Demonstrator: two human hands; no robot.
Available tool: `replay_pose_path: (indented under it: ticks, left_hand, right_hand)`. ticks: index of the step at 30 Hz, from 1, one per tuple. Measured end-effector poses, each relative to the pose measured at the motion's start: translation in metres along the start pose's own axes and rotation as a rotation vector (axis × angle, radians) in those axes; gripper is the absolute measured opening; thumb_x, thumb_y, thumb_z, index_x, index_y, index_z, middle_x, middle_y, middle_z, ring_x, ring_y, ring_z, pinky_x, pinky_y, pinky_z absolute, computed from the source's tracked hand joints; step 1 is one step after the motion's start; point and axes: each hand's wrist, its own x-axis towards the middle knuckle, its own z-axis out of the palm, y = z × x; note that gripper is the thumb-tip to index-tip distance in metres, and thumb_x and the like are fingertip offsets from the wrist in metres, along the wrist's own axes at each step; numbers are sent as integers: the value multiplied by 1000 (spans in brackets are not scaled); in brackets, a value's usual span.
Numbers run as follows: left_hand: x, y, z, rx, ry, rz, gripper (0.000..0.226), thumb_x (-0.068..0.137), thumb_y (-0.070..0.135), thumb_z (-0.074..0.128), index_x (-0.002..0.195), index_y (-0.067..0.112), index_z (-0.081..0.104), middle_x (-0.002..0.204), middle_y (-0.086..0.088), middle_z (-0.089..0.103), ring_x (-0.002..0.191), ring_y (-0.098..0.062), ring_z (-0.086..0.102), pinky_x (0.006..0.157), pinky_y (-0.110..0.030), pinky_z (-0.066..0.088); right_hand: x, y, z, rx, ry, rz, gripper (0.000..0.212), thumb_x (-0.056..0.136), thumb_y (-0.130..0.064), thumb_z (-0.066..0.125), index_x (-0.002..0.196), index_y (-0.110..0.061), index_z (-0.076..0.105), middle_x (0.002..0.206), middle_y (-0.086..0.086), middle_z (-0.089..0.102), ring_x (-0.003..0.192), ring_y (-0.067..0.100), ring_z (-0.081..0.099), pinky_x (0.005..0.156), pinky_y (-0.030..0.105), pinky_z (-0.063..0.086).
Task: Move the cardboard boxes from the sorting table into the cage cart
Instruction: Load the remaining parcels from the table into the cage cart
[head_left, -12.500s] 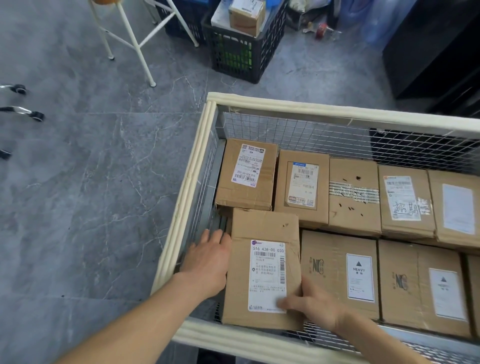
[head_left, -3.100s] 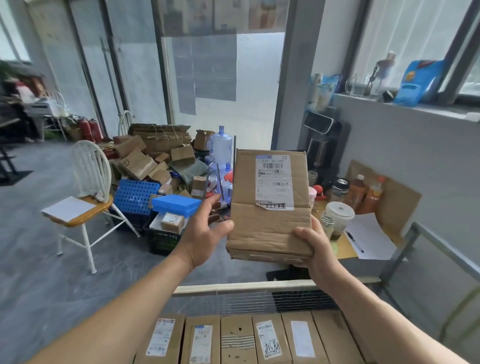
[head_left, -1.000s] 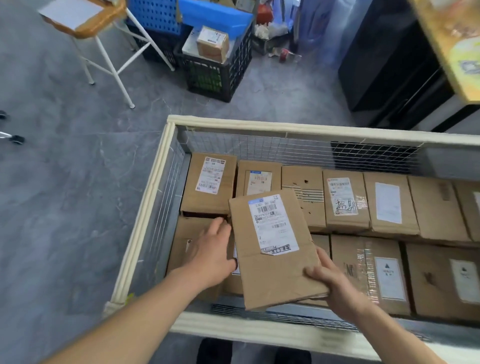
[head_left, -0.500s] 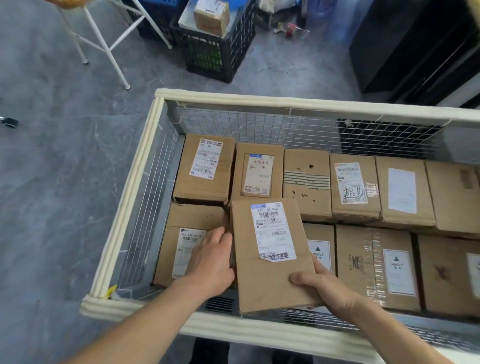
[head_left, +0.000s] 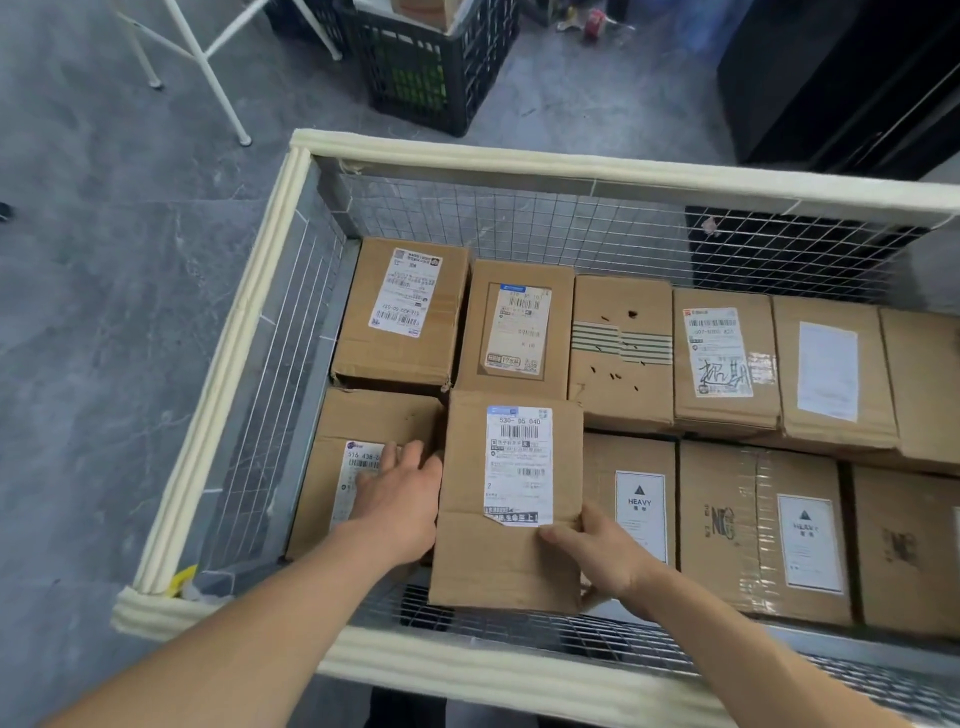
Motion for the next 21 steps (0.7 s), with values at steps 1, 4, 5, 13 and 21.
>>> replay_pose_path:
  ticks: [1,4,5,13,21]
  left_hand:
    - [2,0,2,9,-1,-4,70,88,23,69,149,19,34,161,-8,17,150,-33,12,117,-58,28]
    - [9,2,7,39,-2,-21,71,88,25,69,149,20,33,161,-8,16,150,-35,10,117,-59,25]
    - [11,2,8,47,0,-29,71,89,25,69,150,19,33,162,-9,14,151,-36,8,118,-60,24]
    - [34,2,15,122,99,-54,88,85,7,68,156,16,16,161,-13,7,152,-43,-3,117,-62,21]
    - [41,-4,14,164,162,-93,91,79,1,68,153,11,15,163,-12,5,151,-44,1,115,-64,24]
  right_hand:
    - [3,0,0,-7,5,6,36,97,-38,62,125,-22,47,121,-2,56,112,21,57,71,57,62]
    - [11,0,0,-34,26,16,36,98,-41,61,124,-22,46,120,-1,55,111,21,56,67,55,63]
    - [14,-1,0,-43,29,12,35,98,-41,61,123,-21,47,119,-1,55,111,21,55,66,54,63]
    - [38,4,8,-169,120,-18,32,100,-38,57,127,-27,44,118,-3,58,104,21,59,70,52,63]
    - [61,-6,23,-282,188,-73,55,99,-32,61,147,-28,33,130,-2,62,103,20,60,82,35,50]
